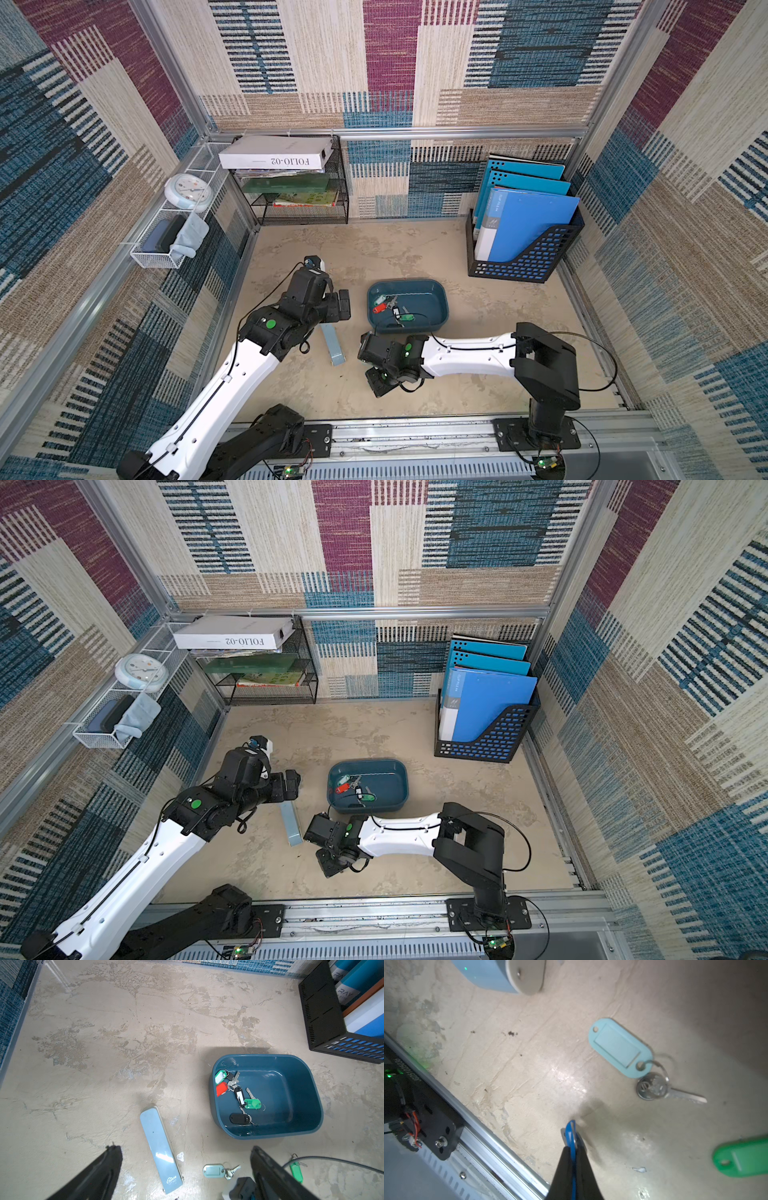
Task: Take the keys out of the storage box
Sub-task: Place the key at the center of the board, then move the key to the center of the board.
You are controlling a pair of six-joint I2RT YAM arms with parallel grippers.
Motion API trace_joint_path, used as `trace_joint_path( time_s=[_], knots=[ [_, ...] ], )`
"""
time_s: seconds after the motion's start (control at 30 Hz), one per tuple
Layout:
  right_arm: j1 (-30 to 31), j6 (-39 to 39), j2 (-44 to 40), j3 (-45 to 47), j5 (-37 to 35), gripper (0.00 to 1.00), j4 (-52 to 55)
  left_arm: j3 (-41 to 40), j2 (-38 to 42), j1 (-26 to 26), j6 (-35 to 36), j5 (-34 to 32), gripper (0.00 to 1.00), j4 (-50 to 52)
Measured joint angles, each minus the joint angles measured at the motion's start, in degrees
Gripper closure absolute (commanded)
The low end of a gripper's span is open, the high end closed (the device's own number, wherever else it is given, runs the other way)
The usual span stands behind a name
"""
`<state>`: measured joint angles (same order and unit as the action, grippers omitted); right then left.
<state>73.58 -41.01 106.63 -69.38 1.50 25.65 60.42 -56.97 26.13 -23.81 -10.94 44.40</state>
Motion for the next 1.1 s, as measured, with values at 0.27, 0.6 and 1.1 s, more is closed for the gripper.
trace_joint_path(
  time_s=[0.27, 0.6, 1.1],
  knots=[
    [0.00, 0.39, -0.17, -0.42, -1.60, 0.54, 1.97, -0.11, 0.63, 0.00, 0.00, -0.63, 0.01, 0.00],
    [-0.92, 1.05, 0.74, -6.05, -7.76, 0.63, 5.31, -0.11, 0.61, 0.00, 0.00, -1.27, 0.01, 0.09],
    [-4.46, -0.42, 6.91, -8.57, -10.43, 0.73, 6.51, -0.13, 4.17, 0.00, 0.07, -4.35, 0.01, 0.92]
  ],
)
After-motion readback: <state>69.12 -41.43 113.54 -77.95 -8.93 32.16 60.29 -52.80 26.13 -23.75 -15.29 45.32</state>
